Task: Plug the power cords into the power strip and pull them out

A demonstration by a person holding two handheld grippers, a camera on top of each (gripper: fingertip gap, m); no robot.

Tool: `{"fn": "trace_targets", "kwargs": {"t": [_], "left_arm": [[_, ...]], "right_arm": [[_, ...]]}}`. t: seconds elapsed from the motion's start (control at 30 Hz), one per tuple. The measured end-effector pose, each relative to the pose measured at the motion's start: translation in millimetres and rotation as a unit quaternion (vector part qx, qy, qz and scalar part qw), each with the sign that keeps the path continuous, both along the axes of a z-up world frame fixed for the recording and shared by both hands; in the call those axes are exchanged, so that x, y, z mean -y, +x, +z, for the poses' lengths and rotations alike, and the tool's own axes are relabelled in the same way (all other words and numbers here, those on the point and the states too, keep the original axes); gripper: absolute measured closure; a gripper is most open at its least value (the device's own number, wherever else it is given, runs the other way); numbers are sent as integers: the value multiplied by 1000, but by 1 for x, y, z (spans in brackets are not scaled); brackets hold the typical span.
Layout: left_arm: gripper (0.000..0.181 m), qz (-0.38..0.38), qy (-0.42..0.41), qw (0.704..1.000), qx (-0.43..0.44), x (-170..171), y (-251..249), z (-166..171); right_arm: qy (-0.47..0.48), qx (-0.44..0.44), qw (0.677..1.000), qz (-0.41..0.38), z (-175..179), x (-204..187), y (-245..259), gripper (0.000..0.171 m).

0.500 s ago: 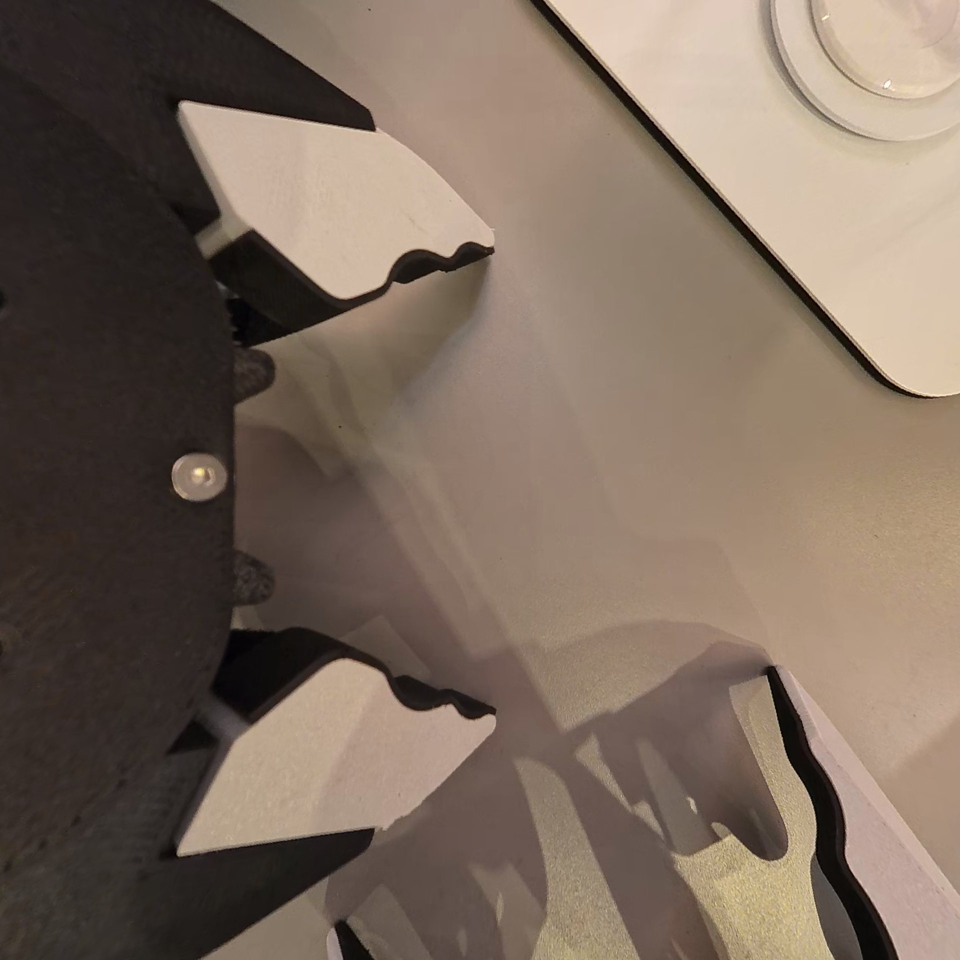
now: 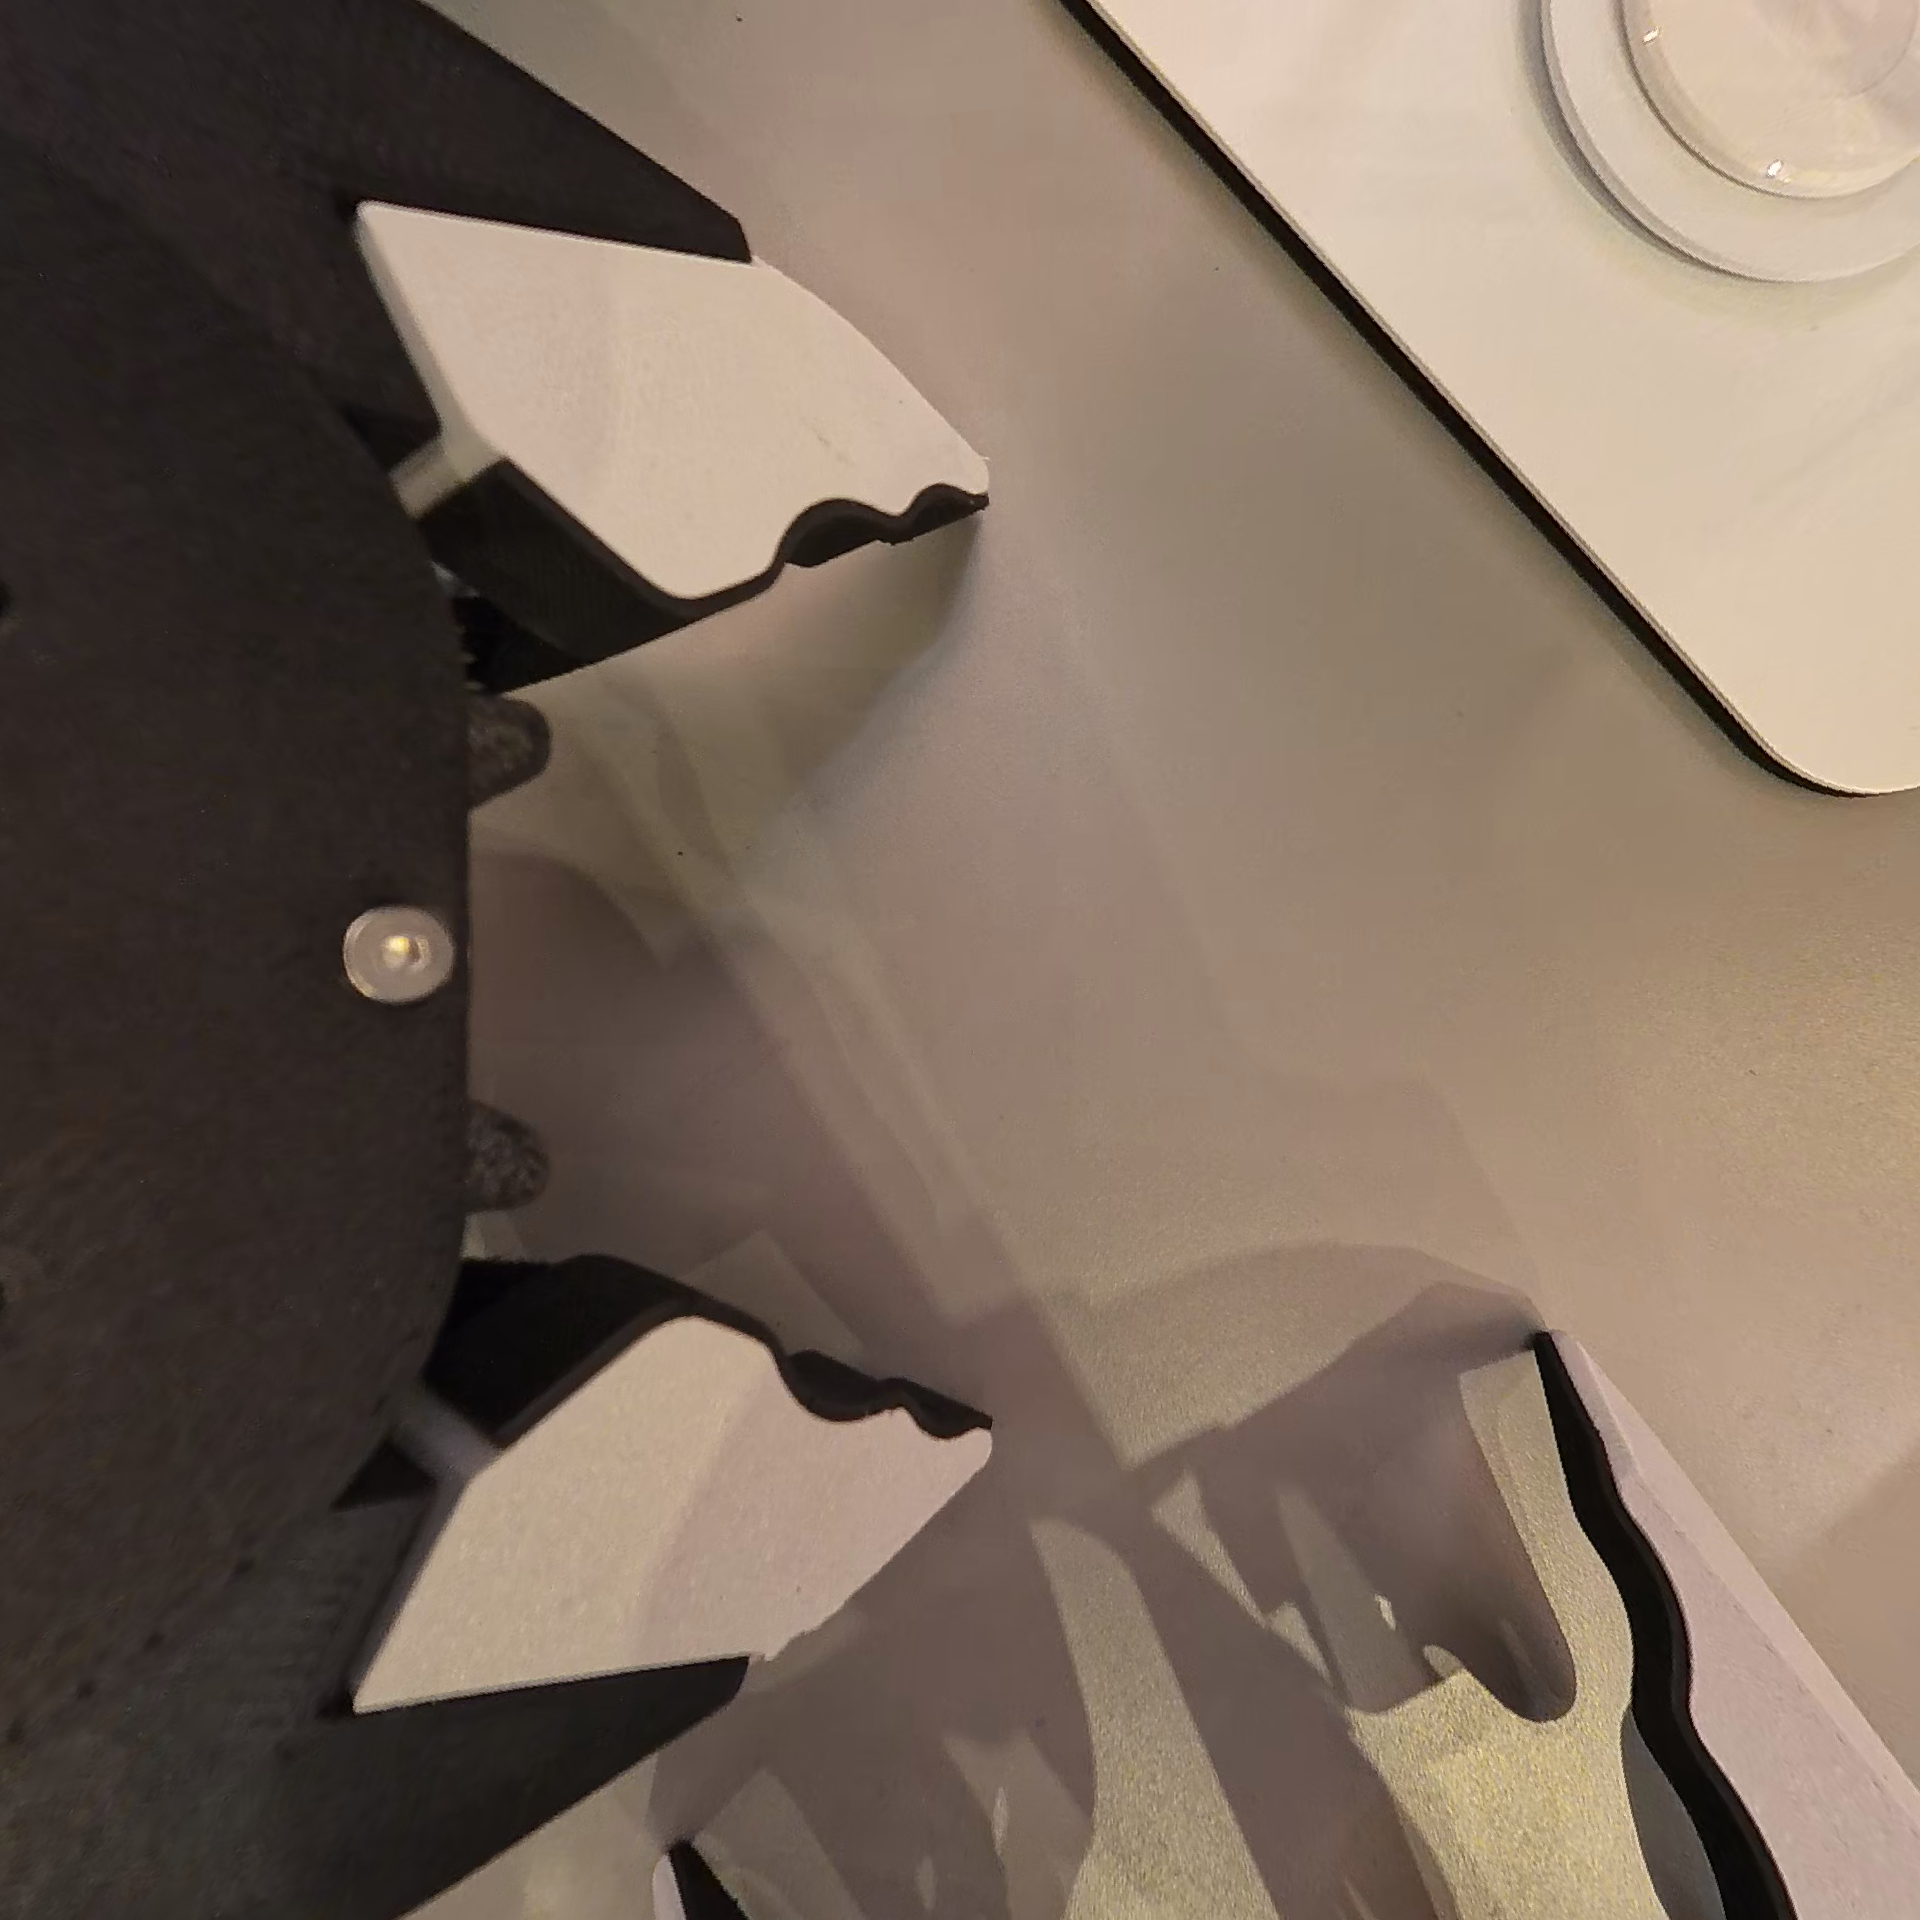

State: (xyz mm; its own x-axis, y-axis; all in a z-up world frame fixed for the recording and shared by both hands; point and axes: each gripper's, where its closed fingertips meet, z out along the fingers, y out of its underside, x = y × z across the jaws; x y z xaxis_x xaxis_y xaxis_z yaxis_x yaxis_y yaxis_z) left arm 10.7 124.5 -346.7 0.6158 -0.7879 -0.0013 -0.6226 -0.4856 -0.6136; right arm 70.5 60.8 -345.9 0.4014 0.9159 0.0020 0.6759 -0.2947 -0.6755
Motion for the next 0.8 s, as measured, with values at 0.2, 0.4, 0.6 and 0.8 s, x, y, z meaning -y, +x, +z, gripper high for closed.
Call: {"fn": "trace_targets", "kwargs": {"t": [0.2,0.4,0.6,0.8], "left_arm": [[36,0,0,1000,0,0,0,-8],[36,0,0,1000,0,0,0,-16],[36,0,0,1000,0,0,0,-23],[36,0,0,1000,0,0,0,-31]], "right_arm": [[0,0,1000,0,-8,0,0,12],[0,0,1000,0,-15,0,0,12],[0,0,1000,0,-23,0,0,12],[0,0,1000,0,-31,0,0,12]]}}
